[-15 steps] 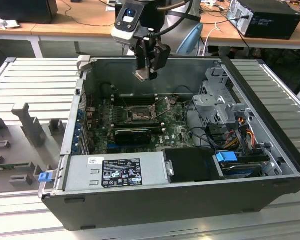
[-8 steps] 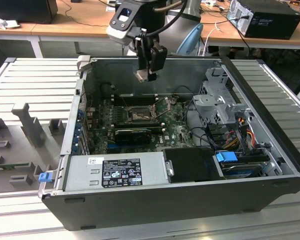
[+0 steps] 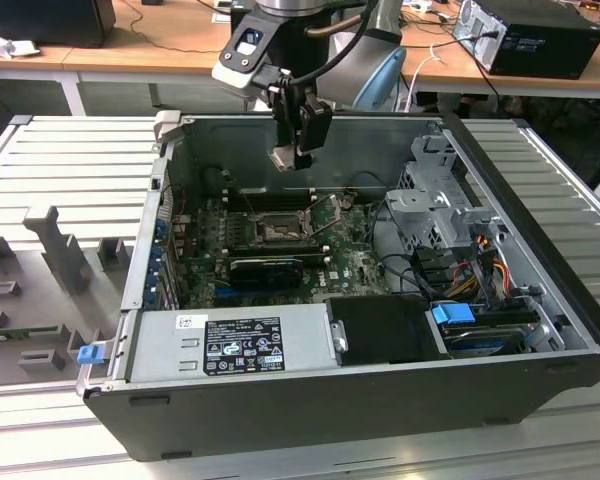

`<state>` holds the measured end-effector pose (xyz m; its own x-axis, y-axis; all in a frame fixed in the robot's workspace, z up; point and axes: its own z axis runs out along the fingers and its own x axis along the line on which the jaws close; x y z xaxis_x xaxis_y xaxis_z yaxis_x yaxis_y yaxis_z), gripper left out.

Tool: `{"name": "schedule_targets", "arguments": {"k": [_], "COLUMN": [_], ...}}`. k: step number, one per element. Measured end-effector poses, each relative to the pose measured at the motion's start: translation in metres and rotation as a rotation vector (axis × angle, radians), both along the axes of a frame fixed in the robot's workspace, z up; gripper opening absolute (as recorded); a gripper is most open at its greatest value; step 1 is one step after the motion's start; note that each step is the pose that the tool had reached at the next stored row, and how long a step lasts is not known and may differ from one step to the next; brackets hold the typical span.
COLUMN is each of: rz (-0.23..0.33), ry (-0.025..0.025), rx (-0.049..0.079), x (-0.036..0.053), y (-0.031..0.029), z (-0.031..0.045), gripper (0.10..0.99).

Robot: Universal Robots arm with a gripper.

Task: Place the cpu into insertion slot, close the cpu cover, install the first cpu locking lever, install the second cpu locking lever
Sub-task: 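Place the cpu into insertion slot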

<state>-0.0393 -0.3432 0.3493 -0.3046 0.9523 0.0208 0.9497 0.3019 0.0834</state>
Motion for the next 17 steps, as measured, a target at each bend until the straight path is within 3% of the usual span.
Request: {"name": "schedule_targets", "arguments": {"k": [17], "rz": [-0.083], "ry": [0.0000], "rx": [-0.001], "x": [0.0000], "y": [0.0000], "z": [-0.0034], "gripper": [0.529]}}
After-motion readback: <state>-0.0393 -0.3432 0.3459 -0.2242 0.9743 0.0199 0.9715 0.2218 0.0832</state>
